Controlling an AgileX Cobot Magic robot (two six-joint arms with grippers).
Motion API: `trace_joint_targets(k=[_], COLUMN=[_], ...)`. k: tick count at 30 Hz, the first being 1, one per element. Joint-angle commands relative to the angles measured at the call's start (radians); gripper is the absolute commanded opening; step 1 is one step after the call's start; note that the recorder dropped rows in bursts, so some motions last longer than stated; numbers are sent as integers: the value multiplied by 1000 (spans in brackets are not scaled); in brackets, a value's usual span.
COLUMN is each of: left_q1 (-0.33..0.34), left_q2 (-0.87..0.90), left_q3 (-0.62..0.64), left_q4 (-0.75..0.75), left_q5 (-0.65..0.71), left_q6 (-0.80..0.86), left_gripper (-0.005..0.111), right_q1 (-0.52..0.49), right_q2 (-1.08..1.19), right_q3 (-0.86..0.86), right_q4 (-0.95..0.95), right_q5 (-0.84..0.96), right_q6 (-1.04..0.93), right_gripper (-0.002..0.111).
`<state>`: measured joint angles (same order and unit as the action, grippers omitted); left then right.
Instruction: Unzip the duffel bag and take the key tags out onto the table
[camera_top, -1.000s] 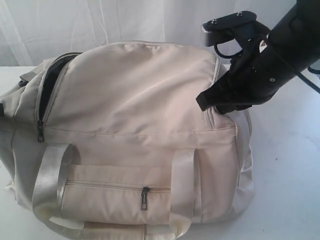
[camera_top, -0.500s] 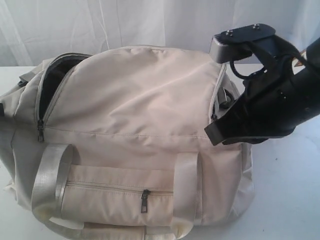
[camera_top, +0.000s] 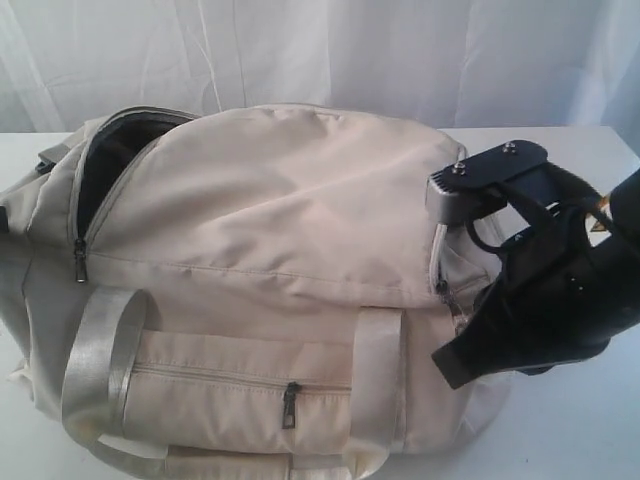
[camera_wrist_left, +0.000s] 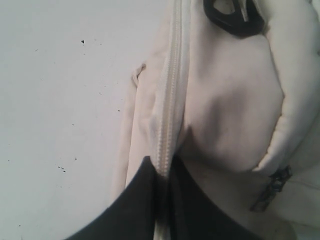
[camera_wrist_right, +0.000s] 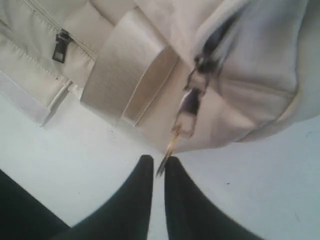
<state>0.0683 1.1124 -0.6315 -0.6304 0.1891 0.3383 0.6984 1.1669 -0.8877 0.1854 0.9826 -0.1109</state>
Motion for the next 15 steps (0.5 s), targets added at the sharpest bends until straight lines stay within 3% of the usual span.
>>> trace_joint_targets(k=[1,3,5,9,15], left_q1=[0,0,0,0,0], left_q2=[-7,-7,-7,-7,-7], left_q3=[1,1,1,1,1], left_q4=[-12,-12,-12,-12,-12], left_q5=[-4,-4,-2,-2,3], left_q6=[1,1,1,1,1], left_gripper=[0,0,0,0,0], right_q1=[8,8,8,-18,-184], right_q2=[-18,-18,-18,10,179], right_q3=[-71,-112,-154,-242,-368], right_q4=[-4,-17,-64,-228,-185], right_q5=[6,-13,-33,-107,-170], right_q6=[17,50,111,235,246], right_gripper=[40,66,77,70,70])
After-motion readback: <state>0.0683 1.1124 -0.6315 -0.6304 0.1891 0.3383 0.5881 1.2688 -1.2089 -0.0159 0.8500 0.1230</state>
